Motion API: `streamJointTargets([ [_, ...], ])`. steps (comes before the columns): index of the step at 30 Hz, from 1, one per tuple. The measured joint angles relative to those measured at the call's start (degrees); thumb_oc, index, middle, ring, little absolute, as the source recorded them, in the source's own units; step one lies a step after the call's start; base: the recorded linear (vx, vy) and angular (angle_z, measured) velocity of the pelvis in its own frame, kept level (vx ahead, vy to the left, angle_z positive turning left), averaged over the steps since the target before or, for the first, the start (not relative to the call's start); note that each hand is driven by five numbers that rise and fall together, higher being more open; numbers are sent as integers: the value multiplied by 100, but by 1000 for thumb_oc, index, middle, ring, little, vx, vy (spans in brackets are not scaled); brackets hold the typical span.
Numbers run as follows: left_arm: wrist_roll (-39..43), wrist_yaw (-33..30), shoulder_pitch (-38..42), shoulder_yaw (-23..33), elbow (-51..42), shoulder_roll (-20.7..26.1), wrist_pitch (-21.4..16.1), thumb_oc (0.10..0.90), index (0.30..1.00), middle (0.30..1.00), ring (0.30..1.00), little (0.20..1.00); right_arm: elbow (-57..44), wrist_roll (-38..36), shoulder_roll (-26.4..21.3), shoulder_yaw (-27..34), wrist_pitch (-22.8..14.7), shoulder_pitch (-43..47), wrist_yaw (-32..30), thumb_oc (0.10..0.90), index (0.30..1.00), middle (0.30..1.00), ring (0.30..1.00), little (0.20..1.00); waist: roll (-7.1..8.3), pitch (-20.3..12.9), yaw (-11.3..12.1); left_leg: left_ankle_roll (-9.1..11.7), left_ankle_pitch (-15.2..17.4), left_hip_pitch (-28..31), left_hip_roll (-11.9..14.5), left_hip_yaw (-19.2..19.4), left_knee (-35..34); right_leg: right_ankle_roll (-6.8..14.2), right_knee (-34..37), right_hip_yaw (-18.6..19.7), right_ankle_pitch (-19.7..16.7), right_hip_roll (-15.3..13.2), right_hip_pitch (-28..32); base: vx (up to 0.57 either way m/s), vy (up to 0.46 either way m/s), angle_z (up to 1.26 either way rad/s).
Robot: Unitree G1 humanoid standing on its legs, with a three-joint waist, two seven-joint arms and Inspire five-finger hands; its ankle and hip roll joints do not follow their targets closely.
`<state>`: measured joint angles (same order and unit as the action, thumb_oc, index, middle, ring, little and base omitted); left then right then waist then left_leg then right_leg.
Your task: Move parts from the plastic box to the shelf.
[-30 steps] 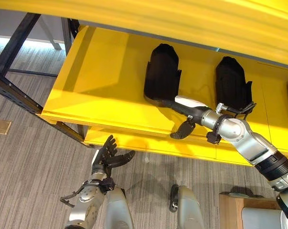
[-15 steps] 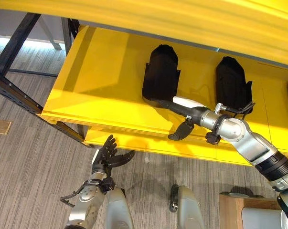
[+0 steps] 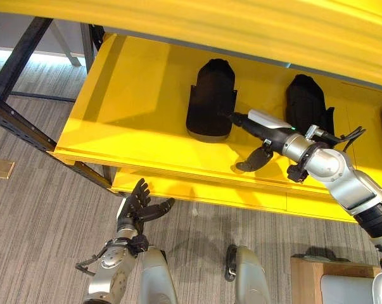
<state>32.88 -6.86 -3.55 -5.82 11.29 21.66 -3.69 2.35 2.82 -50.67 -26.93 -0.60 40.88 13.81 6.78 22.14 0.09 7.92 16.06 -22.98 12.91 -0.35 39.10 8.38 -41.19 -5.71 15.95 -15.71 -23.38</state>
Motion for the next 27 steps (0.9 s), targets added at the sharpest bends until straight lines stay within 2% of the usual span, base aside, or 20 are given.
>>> streamJointTargets([
  [7,0,2,-36,48,-7,0,0,900,1000,1000,1000,1000,-288,48,-135,419,-110,-114,-187,900,1000,1000,1000,1000,-12,6,-44,-1,1,-5,2,3,-5,0,5,6,0,3,-13,0,0,0],
  [13,1,-2,-89,119,-45,-2,5,900,1000,1000,1000,1000,-659,29,-132,1021,-239,-771,-326,900,1000,1000,1000,1000,-19,6,-70,-6,3,-14,1,7,-3,0,13,13,0,3,-18,0,0,0],
  [20,-3,-11,-146,156,-62,-9,5,900,1000,1000,1000,1000,-668,-276,347,1786,-324,-1750,-568,900,1000,1000,1000,1000,-38,2,-181,-5,3,-1,4,12,-15,1,14,39,-1,5,-31,2,-2,-1],
  [25,-3,-18,-191,147,-80,-50,3,900,1000,1000,1000,1000,-673,-724,951,2256,-349,-2423,-810,900,1000,1000,1000,1000,-101,-6,-208,-3,2,9,4,13,-27,1,12,45,0,5,-27,0,0,0],
  [27,0,-21,-223,143,-99,-72,3,900,1000,1000,1000,1000,-689,-1013,1376,2477,-413,-2758,-885,900,1000,1000,1000,1000,-128,-9,-241,2,-1,8,6,14,-33,1,15,43,0,7,-23,0,0,0],
])
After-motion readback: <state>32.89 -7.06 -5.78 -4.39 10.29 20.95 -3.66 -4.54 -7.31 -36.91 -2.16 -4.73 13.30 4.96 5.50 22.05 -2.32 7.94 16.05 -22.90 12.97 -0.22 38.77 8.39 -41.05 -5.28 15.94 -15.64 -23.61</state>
